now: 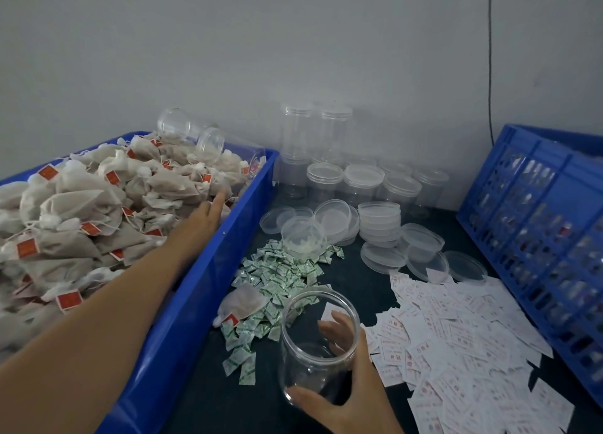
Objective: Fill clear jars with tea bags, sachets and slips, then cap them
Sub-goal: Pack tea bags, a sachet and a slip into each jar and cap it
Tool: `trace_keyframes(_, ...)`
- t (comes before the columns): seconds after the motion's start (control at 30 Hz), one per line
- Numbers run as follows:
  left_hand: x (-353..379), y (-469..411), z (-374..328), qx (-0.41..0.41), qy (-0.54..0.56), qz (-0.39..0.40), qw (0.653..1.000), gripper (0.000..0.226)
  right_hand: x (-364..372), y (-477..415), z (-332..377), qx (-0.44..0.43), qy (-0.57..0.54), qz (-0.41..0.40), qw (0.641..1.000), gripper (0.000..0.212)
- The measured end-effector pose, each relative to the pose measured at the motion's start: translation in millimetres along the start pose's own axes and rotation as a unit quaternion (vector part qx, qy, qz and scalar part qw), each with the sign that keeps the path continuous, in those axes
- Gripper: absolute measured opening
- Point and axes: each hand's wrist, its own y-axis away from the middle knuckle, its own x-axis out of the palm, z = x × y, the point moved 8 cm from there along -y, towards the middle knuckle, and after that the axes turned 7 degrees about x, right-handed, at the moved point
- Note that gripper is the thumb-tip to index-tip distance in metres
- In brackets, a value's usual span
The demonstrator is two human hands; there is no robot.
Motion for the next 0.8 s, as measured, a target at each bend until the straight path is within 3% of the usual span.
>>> trace_keyframes(0.07, 0.6, 1.3, -0.8, 0.001, -0.033, 0.002, 0.999, 0.079, 0.0, -0.2, -0.5, -0.001, 0.002, -0.003, 1.0, 0.103)
trace_keyframes(0.2, 29.5, 1.8, 12.7, 0.002, -0.053, 0.121, 0.991, 0.077, -0.3, -0.3, -0.6, -0.001, -0.004, -0.003, 1.0, 0.101)
trace_keyframes(0.3, 29.9, -0.9, 9.4, 0.02, -0.048, 0.115, 0.992, 0.072, -0.1, -0.2, 0.8, 0.0, -0.002, -0.003, 1.0, 0.1)
trace_keyframes(0.53, 20.3, -0.5, -1.4, 0.049, 0.043, 0.06, 0.996, 0.033, -0.5, 0.6, 0.3, 0.008, 0.002, 0.0, 1.0, 0.101)
trace_keyframes(0.67, 0.5, 5.4, 1.2, 0.003, 0.093, -0.04, 0.995, 0.033, -2.6, 1.0, 4.0, 0.014, 0.002, 0.003, 1.0, 0.098)
trace_keyframes(0.8, -41.8, 9.5, -13.0, -0.033, 0.174, -0.138, 0.974, 0.007, -5.8, 2.0, 8.1, 0.017, -0.009, 0.007, 1.0, 0.098)
